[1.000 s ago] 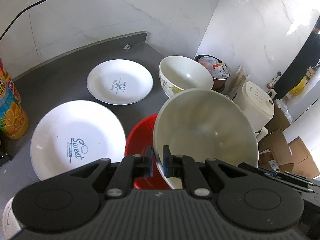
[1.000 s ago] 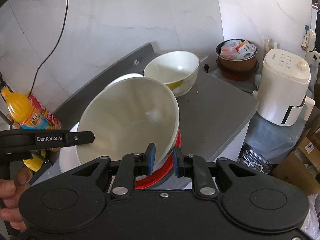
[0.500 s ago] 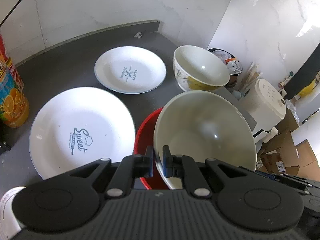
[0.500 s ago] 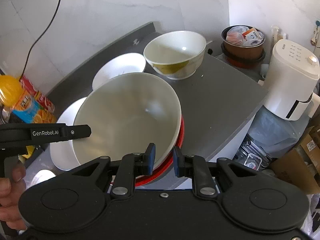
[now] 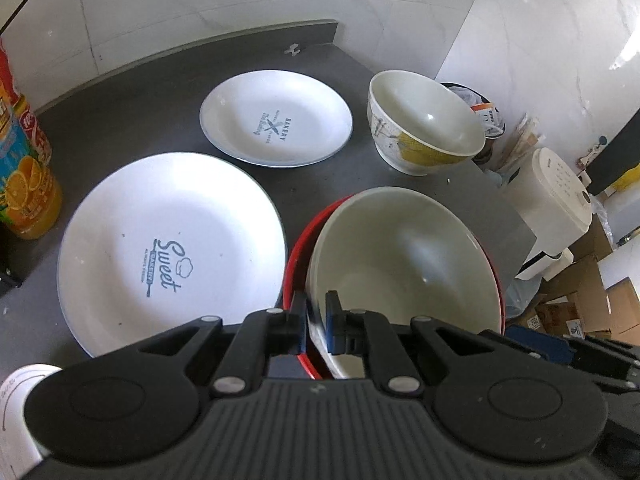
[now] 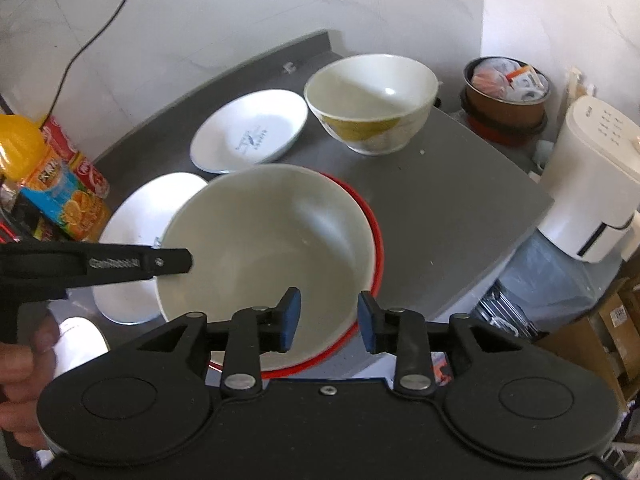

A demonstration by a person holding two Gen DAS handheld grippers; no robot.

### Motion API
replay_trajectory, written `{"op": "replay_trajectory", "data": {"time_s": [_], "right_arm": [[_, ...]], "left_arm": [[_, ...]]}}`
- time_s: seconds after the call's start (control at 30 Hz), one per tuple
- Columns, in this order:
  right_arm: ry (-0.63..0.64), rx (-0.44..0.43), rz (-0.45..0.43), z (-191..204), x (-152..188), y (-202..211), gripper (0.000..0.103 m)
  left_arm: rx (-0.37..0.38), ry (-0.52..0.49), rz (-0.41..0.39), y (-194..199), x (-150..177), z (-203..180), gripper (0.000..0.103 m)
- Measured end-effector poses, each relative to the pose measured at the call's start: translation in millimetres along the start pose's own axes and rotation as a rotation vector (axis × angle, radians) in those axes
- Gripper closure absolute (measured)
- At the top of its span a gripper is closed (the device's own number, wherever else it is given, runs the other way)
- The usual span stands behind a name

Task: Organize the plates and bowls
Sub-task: 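Open the right gripper to release the cream bowl in the red bowl, then move the right gripper to the smaller cream bowl and grasp its rim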

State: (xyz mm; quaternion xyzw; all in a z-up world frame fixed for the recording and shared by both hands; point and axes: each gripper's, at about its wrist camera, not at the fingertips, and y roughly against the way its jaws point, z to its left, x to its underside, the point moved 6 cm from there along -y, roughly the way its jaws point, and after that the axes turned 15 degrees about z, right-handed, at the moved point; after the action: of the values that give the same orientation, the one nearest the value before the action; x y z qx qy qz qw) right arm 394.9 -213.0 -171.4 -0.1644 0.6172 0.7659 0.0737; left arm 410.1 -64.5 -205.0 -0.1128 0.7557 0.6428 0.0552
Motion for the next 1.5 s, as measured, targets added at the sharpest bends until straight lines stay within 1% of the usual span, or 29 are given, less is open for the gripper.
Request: {"op": "replay_trajectory", "data": {"time_s": [0.13, 0.17, 0.23, 0.33, 0.47, 0.53, 0.6, 0.7, 0.83, 0.9, 0.93, 1.0, 1.03, 1.07, 1.1, 1.13, 1.17, 1.23, 1.3, 1.5], "right_arm": [[0.001, -0.029, -0.015, 0, -5, 6, 0.070], [-0.001, -0.040, -0.018, -2, -6, 8, 0.070], [-0.004, -0.060, -0.026, -7, -10, 11, 0.070], [-0.010, -0.081, -0.036, -18, -16, 16, 0.070], [-0.007, -0.106, -0.049, -36, -28, 22, 0.069], [-0.007, -0.118, -0.057, -47, -35, 26, 0.067], [-0.002, -0.127, -0.069, -55, -39, 28, 0.061], [0.014, -0.135, -0.085, -64, -46, 32, 0.059], [0.012, -0.144, -0.100, -75, -56, 31, 0.055], [0.004, -0.160, -0.105, -78, -60, 31, 0.050], [0.000, -0.164, -0.105, -80, -62, 30, 0.049], [-0.008, -0.172, -0.108, -83, -66, 28, 0.042], [-0.015, -0.173, -0.109, -85, -68, 27, 0.039], [-0.024, -0.172, -0.114, -87, -70, 28, 0.031], [-0.034, -0.169, -0.123, -89, -73, 27, 0.023], [-0.046, -0.165, -0.132, -91, -76, 27, 0.020], [-0.057, -0.165, -0.138, -93, -78, 27, 0.017], [-0.071, -0.170, -0.142, -96, -84, 25, 0.016], [-0.074, -0.164, -0.143, -97, -90, 22, 0.011], [-0.107, -0.144, -0.148, -106, -112, 10, 0.011]], "left_arm": [[-0.029, -0.005, 0.036, 0, -4, -3, 0.094], [-0.038, -0.005, 0.034, 2, -5, -4, 0.089], [-0.071, -0.004, 0.015, 10, -8, -5, 0.084], [-0.052, 0.013, 0.004, 19, -14, -9, 0.077], [-0.084, 0.039, -0.032, 28, -24, -20, 0.072], [-0.085, 0.063, -0.043, 30, -30, -27, 0.071], [-0.089, 0.084, -0.053, 32, -35, -35, 0.070], [-0.096, 0.113, -0.068, 35, -43, -45, 0.068], [-0.102, 0.124, -0.086, 41, -51, -57, 0.065], [-0.108, 0.126, -0.092, 43, -55, -61, 0.063], [-0.111, 0.130, -0.094, 44, -57, -62, 0.060], [-0.114, 0.139, -0.104, 46, -62, -64, 0.053], [-0.115, 0.139, -0.110, 47, -64, -66, 0.047], [-0.120, 0.136, -0.115, 48, -66, -66, 0.040], [-0.129, 0.135, -0.119, 48, -68, -66, 0.036], [-0.139, 0.135, -0.123, 48, -71, -67, 0.030], [-0.146, 0.135, -0.127, 48, -75, -66, 0.027], [-0.153, 0.137, -0.135, 47, -82, -65, 0.024], [-0.154, 0.146, -0.141, 43, -91, -64, 0.022], [-0.141, 0.145, -0.126, 23, -119, -63, 0.022]]}}
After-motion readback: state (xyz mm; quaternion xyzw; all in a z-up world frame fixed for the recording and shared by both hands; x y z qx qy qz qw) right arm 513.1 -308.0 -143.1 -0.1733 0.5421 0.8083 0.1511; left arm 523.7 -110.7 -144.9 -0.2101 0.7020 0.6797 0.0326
